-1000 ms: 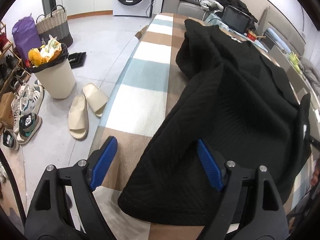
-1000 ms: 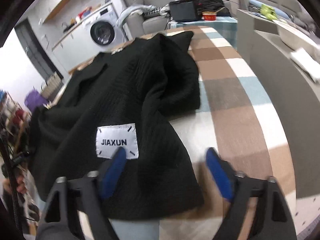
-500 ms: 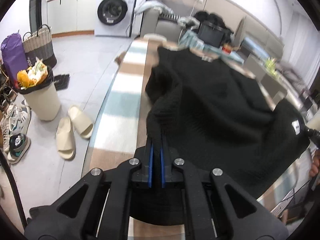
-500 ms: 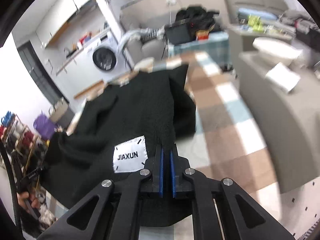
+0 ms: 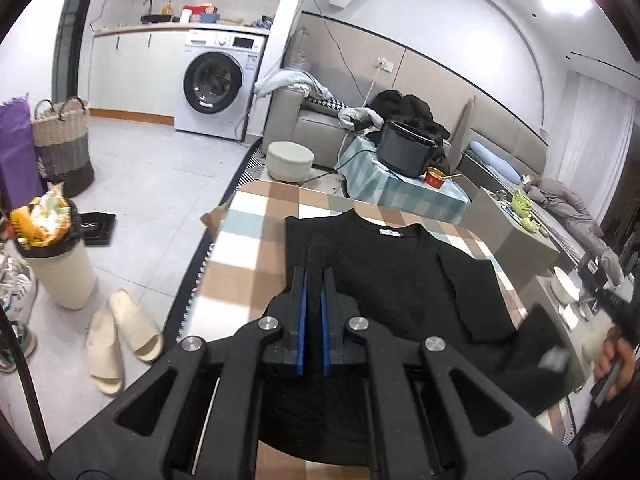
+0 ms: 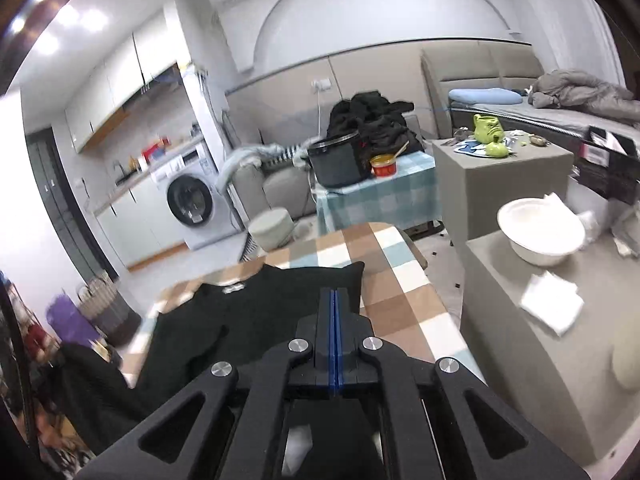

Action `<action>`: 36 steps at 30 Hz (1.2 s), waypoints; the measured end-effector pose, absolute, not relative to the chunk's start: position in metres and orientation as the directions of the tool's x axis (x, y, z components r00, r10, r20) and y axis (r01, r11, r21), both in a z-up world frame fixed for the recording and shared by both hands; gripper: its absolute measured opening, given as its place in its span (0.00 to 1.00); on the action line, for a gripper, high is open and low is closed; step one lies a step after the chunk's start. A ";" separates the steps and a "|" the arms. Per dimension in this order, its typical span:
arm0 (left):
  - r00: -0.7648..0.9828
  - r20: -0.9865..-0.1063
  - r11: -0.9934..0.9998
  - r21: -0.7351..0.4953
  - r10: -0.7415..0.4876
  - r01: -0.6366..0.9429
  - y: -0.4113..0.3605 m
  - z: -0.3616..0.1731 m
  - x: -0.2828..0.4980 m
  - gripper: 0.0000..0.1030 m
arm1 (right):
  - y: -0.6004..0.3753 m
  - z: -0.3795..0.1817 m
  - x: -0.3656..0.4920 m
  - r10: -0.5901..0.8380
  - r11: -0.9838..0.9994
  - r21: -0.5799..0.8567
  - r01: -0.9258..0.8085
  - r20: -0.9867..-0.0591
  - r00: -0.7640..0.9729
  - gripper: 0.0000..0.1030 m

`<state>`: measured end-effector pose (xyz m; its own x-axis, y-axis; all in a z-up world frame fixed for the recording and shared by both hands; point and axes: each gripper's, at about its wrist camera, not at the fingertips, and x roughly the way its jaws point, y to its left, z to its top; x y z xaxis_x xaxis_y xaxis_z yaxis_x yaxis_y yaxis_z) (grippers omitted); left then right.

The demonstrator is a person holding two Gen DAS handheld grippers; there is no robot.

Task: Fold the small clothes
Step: 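Lift the hem with both grippers toward the sweater collar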

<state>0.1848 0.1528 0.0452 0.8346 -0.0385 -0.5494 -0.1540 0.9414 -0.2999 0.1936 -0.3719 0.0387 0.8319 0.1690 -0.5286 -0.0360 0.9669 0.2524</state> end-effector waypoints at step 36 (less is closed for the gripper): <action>0.813 -0.582 0.909 -0.335 0.006 -0.247 0.161 0.008 0.227 0.03 | -0.348 -0.010 0.269 0.229 0.941 0.338 -0.032 -0.562 0.795 0.04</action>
<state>0.2274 0.1612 0.0078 0.8135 0.0065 -0.5816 -0.2470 0.9091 -0.3354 0.2689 -0.3483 -0.0104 0.7946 0.2292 -0.5623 -0.0321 0.9406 0.3381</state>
